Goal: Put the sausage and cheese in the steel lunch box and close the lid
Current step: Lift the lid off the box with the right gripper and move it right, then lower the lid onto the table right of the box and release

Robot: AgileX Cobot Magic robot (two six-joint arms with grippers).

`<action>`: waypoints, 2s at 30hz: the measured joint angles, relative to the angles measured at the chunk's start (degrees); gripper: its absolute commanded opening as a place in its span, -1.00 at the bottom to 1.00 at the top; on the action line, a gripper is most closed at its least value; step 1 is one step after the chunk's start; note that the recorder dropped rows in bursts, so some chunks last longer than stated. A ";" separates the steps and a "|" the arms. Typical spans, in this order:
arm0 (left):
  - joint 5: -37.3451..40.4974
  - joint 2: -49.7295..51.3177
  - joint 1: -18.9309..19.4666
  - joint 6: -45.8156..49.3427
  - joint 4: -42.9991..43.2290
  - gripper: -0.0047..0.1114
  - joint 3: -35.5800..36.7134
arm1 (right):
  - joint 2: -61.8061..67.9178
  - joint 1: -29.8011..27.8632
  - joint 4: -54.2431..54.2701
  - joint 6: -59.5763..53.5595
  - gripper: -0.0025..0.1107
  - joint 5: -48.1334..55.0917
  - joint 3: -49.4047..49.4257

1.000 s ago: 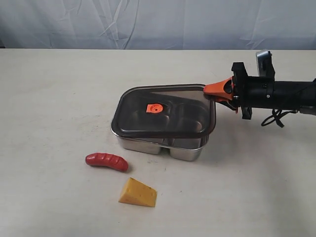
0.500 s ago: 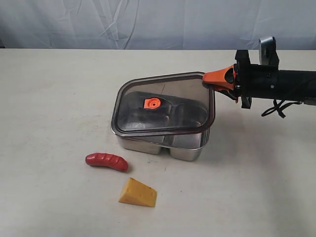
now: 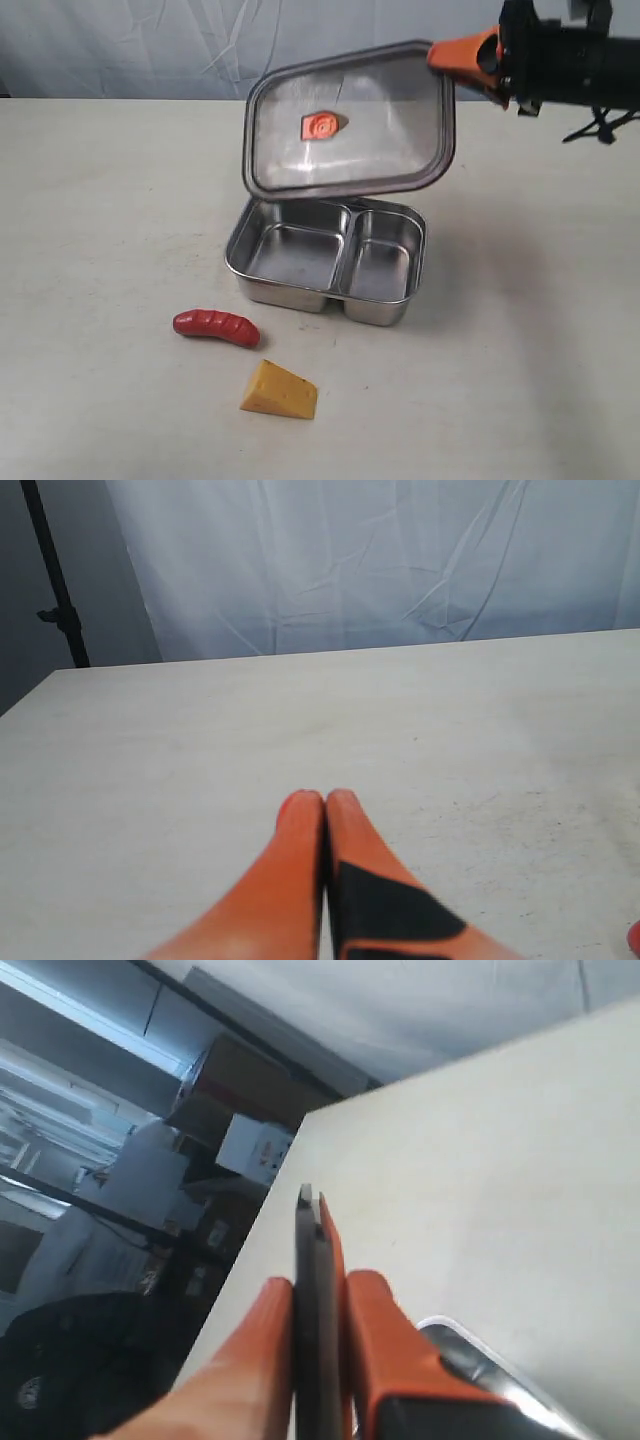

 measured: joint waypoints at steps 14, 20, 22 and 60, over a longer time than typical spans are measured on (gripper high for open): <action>0.00 0.00 0.00 0.00 0.00 -0.92 0.00 | -21.46 3.45 -72.93 34.46 -0.97 -26.23 -10.69; 0.00 0.00 0.00 0.00 0.00 -0.92 0.00 | -21.56 11.46 -97.65 48.02 -0.97 -17.68 -10.69; 0.00 0.00 0.00 0.00 0.00 -0.92 0.00 | -20.68 16.39 -103.41 51.91 -0.97 -14.67 -10.69; 0.00 0.00 0.00 0.00 0.00 -0.92 0.00 | -16.39 42.74 -83.21 60.79 -0.29 -17.72 12.22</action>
